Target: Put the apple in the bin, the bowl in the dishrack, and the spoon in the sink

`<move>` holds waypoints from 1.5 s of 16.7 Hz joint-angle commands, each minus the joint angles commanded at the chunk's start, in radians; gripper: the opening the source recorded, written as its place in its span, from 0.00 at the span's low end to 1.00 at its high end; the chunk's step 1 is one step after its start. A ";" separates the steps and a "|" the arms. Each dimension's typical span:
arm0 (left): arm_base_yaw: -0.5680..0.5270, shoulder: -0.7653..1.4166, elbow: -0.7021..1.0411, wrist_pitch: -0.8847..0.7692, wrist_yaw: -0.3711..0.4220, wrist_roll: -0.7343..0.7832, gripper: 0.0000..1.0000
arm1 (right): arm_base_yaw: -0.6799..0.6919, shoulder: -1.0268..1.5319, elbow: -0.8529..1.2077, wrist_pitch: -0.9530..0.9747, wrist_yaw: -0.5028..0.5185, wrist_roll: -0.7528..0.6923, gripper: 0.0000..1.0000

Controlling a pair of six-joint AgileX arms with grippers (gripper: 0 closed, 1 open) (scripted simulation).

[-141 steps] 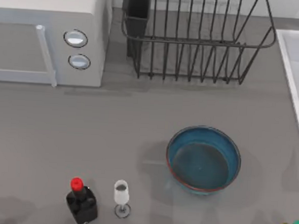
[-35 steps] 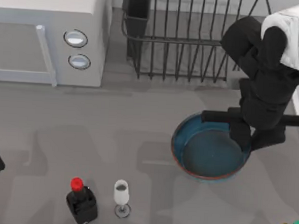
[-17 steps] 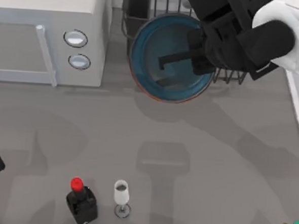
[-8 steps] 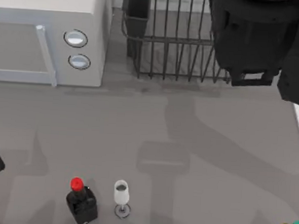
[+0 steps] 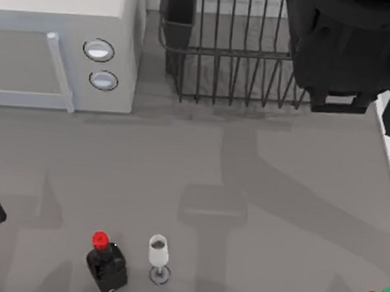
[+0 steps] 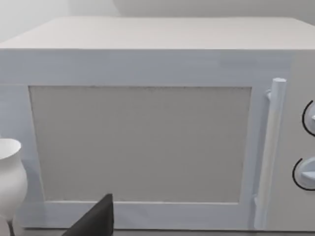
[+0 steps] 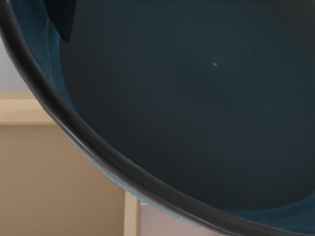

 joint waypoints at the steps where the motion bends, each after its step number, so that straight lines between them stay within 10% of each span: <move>1: 0.000 0.000 0.000 0.000 0.000 0.000 1.00 | -0.007 0.012 0.000 0.012 -0.007 0.000 0.00; 13: 0.000 0.000 0.000 0.000 0.000 0.000 1.00 | -0.352 0.545 -0.091 0.662 -0.344 -0.016 0.00; 20: 0.000 0.000 0.000 0.000 0.000 0.000 1.00 | -0.400 0.599 -0.107 0.724 -0.393 -0.016 0.00; 25: 0.000 0.000 0.000 0.000 0.000 0.000 1.00 | -0.400 0.599 -0.107 0.724 -0.393 -0.016 0.38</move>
